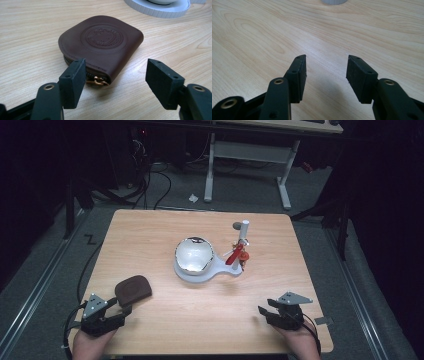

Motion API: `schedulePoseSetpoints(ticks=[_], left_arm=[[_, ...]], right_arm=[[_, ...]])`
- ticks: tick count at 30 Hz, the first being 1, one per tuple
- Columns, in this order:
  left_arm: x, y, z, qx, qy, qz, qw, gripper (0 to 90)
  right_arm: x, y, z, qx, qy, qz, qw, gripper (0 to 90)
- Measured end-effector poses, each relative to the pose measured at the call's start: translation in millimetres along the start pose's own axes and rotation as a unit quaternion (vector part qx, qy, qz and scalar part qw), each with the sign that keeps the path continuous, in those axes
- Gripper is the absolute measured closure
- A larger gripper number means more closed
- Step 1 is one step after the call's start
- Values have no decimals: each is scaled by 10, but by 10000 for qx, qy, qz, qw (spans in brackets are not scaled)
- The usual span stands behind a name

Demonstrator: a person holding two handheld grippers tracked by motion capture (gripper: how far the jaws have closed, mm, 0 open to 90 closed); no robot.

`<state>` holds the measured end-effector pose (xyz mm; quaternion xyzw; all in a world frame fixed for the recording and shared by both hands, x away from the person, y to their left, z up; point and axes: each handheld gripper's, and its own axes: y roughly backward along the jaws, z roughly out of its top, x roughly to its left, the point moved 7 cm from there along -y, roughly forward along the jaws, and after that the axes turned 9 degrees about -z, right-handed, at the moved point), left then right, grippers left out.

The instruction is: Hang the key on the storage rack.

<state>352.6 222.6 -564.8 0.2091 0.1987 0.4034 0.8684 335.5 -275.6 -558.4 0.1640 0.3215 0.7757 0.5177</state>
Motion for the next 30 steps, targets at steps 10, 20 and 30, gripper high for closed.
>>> schedulePoseSetpoints(ticks=[10,20,30], left_arm=[[-34,-42,12,14,-69,15,10000,323],[-36,-63,29,89,-62,136,9998,298],[-3,-121,215,170,-16,281,9995,223]], right_arm=[[-4,89,-107,-296,1,-522,9982,409],[-30,-4,-164,-63,-406,-160,9990,277],[-27,36,-158,-207,-496,8,9986,171]])
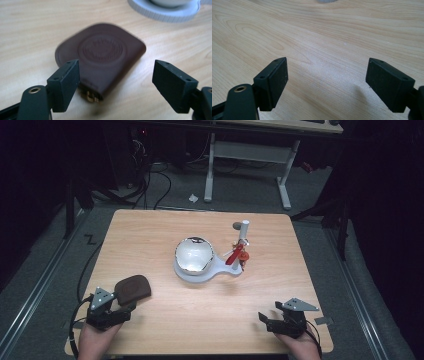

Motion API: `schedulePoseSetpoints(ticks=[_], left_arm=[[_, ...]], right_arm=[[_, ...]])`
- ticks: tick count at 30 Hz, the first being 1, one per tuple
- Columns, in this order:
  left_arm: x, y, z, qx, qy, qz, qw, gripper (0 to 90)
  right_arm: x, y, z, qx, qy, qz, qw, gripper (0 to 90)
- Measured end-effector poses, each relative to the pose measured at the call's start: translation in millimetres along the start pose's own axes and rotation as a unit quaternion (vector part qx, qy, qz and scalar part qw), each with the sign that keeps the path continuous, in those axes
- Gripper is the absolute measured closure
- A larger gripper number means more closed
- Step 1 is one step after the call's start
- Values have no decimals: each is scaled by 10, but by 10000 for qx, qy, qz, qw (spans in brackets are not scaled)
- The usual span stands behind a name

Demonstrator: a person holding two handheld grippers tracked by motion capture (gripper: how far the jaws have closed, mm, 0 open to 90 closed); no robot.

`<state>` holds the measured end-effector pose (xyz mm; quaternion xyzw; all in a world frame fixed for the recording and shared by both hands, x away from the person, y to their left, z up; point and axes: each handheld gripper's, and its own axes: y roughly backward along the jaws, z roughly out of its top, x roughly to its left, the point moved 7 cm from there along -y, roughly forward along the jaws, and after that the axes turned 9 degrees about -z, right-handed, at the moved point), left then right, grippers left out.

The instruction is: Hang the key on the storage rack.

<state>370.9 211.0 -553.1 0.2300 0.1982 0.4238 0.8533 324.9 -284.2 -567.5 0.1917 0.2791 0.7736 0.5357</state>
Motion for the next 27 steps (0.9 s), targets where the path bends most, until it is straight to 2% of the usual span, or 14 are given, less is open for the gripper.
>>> schedulePoseSetpoints(ticks=[2,4,7,11,14,16,18,20,22,25,27], left_arm=[[18,-17,80,-6,25,21,10000,215],[60,-40,137,-55,162,24,9999,216],[245,-111,172,-28,391,274,9989,241],[412,-197,135,78,521,489,9974,271],[479,-168,104,-149,562,558,9967,359],[547,-145,86,-240,787,435,9957,412],[592,-131,75,-280,882,332,9952,470],[591,-131,60,-301,981,82,9947,526],[577,-129,50,-289,1023,-56,9943,570],[537,-119,1,-343,1299,-416,9901,610],[516,-97,-34,-363,1406,-542,9879,612]], right_arm=[[-6,7,7,-17,30,10,10000,165],[-12,16,15,-62,86,14,9999,159],[4,32,20,-98,184,69,9998,146],[65,44,20,-105,311,188,9993,143],[93,33,12,-70,377,193,9991,145],[115,19,-5,-19,354,247,9991,154],[131,10,-9,4,367,265,9990,165],[131,-3,-4,-3,392,250,9989,171],[141,-14,-4,25,360,244,9991,177],[162,-27,-7,56,332,259,9991,192],[173,-39,-6,57,346,277,9990,199]])
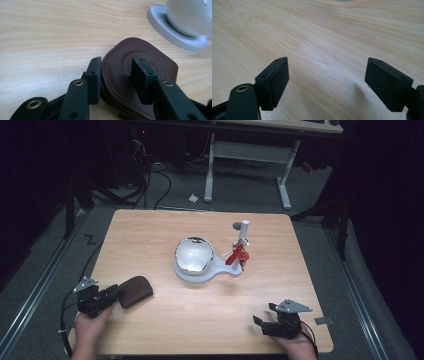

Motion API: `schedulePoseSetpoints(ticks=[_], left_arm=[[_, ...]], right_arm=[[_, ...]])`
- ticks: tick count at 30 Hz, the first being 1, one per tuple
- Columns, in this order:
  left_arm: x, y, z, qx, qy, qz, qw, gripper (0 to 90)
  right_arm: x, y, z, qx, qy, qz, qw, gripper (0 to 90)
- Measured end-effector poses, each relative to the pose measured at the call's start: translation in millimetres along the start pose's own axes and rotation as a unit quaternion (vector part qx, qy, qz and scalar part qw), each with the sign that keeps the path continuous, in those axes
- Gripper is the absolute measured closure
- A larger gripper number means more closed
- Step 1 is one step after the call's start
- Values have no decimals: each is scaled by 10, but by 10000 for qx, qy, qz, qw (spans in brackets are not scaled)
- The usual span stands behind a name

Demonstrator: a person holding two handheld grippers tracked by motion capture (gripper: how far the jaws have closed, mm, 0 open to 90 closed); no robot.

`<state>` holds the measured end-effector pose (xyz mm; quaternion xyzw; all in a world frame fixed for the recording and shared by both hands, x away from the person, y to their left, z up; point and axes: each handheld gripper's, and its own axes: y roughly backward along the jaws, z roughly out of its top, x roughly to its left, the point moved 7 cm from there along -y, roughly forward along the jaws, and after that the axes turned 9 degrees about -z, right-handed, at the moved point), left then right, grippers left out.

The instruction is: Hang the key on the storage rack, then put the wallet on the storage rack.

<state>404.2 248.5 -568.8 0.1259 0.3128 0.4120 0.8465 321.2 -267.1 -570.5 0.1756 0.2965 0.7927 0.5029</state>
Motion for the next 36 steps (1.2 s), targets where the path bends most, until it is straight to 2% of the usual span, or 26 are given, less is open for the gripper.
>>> schedulePoseSetpoints(ticks=[3,7,12,15,17,20,24,27,31,36], left_arm=[[-28,52,-59,-22,189,-143,9997,614],[-43,135,-87,-35,120,-171,9998,606],[-32,183,-94,-35,44,-92,9999,591],[-47,166,-129,16,54,-149,9999,663],[-61,179,-149,44,-15,-96,9999,679],[-56,196,-178,49,16,-33,10000,802],[-98,200,-194,98,-150,-9,9998,850],[-129,196,-164,66,-182,-14,9998,864],[-203,202,-71,-79,-405,52,9991,872],[-313,175,0,-267,-524,-68,9982,874]], right_arm=[[23,-5,1,0,-36,21,10000,212],[27,-19,22,-6,-59,32,10000,225],[-4,-46,26,15,-65,37,10000,247],[-28,-63,22,38,-114,55,9999,260],[-37,-69,35,21,-134,45,9999,272],[-31,-73,36,4,-85,67,9999,285],[-36,-61,30,-6,-105,79,9999,302],[-46,-28,47,-85,-176,123,9997,342],[-82,-2,50,-151,-183,122,9996,364],[-123,14,37,-162,-318,50,9993,365]])
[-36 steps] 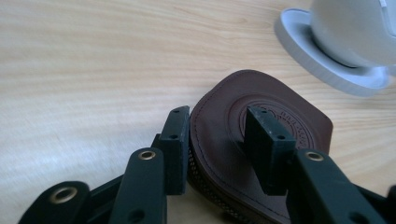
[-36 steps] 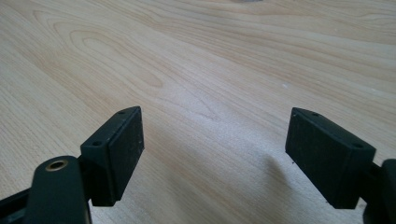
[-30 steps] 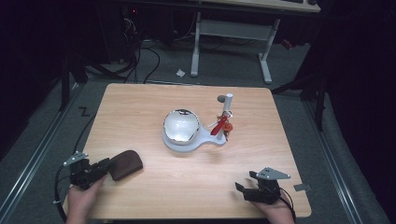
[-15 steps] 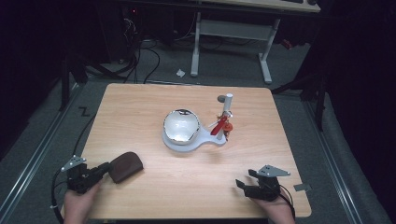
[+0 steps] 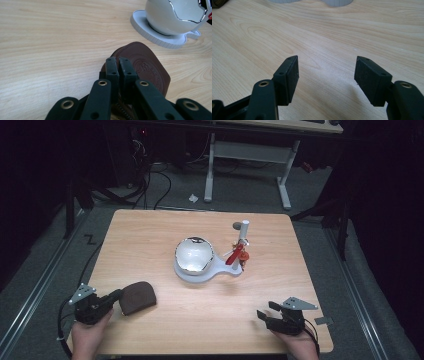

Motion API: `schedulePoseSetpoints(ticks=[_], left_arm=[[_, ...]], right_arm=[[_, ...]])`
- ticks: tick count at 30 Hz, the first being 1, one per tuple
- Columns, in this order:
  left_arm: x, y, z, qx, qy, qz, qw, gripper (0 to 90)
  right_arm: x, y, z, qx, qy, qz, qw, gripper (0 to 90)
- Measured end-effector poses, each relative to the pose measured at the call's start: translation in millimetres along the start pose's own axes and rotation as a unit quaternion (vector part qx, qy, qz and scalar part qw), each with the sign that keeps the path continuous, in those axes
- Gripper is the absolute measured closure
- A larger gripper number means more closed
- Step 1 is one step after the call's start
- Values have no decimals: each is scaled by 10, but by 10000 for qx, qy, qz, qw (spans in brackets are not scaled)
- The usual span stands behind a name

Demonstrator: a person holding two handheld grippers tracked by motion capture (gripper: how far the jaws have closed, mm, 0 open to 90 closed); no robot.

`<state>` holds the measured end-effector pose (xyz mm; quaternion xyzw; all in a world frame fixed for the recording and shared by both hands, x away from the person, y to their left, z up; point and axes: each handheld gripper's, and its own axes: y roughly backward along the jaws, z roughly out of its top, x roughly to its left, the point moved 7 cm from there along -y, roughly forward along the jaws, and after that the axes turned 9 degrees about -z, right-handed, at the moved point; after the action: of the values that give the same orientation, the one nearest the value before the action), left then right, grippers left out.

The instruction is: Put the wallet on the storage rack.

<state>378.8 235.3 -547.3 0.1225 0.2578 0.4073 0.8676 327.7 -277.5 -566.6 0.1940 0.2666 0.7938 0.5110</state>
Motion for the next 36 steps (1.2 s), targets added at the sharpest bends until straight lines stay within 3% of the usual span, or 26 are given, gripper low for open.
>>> schedulePoseSetpoints(ticks=[5,10,14,19,23,27,36], left_arm=[[-112,6,43,-74,-184,-93,9998,875],[-215,49,100,-177,-336,-121,9992,876],[-288,65,144,-250,-472,-122,9985,877],[-368,51,208,-363,-532,-182,9978,879],[-453,23,261,-378,-699,-217,9966,879],[-514,36,313,-492,-702,-271,9960,879],[-652,41,482,-616,-822,-260,9944,879]], right_arm=[[-23,8,42,-125,63,-44,9999,409],[-25,-33,19,-18,-42,50,10000,410],[-20,-33,22,-1,73,-25,10000,398],[-37,8,19,-96,65,-195,9997,386],[-76,51,-23,-91,80,-261,9996,382],[-106,74,-15,-161,-12,-288,9995,382],[-69,15,15,-126,50,-222,9997,391]])
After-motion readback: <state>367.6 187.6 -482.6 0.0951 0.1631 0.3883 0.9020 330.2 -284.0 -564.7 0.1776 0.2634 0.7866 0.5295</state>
